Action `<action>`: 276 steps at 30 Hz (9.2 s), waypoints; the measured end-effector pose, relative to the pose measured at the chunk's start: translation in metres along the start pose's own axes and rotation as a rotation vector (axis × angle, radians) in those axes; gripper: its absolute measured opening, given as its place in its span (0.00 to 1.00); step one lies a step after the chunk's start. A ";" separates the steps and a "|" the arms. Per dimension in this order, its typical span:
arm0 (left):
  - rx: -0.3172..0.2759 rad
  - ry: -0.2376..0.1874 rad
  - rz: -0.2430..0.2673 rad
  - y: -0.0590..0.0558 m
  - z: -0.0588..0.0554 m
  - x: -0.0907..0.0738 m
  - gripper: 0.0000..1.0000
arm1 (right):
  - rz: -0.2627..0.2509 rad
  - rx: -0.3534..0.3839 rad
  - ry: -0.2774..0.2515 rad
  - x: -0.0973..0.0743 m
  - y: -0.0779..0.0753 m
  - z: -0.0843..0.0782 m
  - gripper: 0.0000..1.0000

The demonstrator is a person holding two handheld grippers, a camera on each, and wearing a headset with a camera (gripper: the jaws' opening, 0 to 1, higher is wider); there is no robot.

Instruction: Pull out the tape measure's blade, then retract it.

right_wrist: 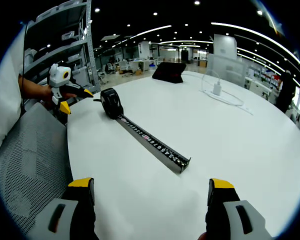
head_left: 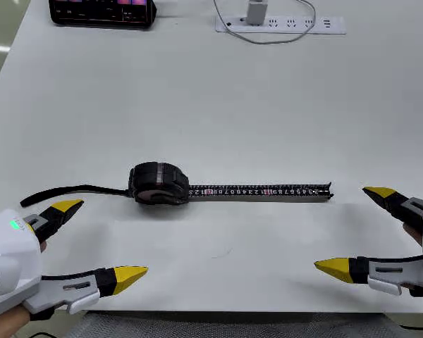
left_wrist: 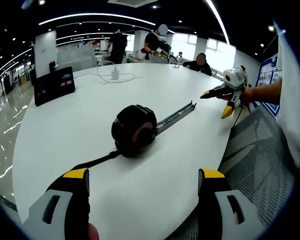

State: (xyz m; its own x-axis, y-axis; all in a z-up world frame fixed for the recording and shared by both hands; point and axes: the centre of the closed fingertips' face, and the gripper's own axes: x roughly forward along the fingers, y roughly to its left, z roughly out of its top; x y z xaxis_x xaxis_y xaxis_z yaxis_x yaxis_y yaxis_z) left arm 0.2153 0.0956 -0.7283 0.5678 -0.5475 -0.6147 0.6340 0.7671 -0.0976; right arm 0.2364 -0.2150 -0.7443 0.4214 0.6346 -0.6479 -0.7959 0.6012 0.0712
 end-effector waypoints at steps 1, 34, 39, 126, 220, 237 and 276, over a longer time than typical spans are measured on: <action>-0.003 0.002 0.001 0.000 -0.001 -0.001 0.87 | 0.001 0.003 0.001 0.000 0.000 -0.001 0.94; -0.014 0.006 0.008 0.001 -0.003 -0.003 0.86 | 0.007 -0.006 0.014 -0.001 0.003 -0.003 0.96; -0.015 0.004 0.008 0.001 -0.003 -0.003 0.86 | 0.008 -0.006 0.013 -0.001 0.004 -0.002 0.96; -0.186 -0.063 0.069 -0.009 0.040 0.060 0.80 | -0.010 0.010 0.001 -0.004 -0.013 -0.001 0.93; -0.455 -0.112 0.377 0.025 0.044 0.093 0.61 | 0.292 -0.401 0.290 0.030 -0.050 0.013 0.33; -0.457 -0.109 0.374 0.025 0.043 0.094 0.62 | 0.345 -0.439 0.335 0.039 -0.046 0.008 0.20; -0.480 -0.129 0.368 0.026 0.045 0.093 0.61 | 0.340 -0.488 0.378 0.044 -0.048 0.002 0.12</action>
State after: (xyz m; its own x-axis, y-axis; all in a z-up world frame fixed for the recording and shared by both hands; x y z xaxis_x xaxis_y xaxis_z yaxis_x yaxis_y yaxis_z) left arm 0.3079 0.0499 -0.7527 0.7824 -0.2309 -0.5783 0.0940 0.9619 -0.2569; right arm 0.2940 -0.2147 -0.7749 0.0054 0.4830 -0.8756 -0.9980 0.0575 0.0256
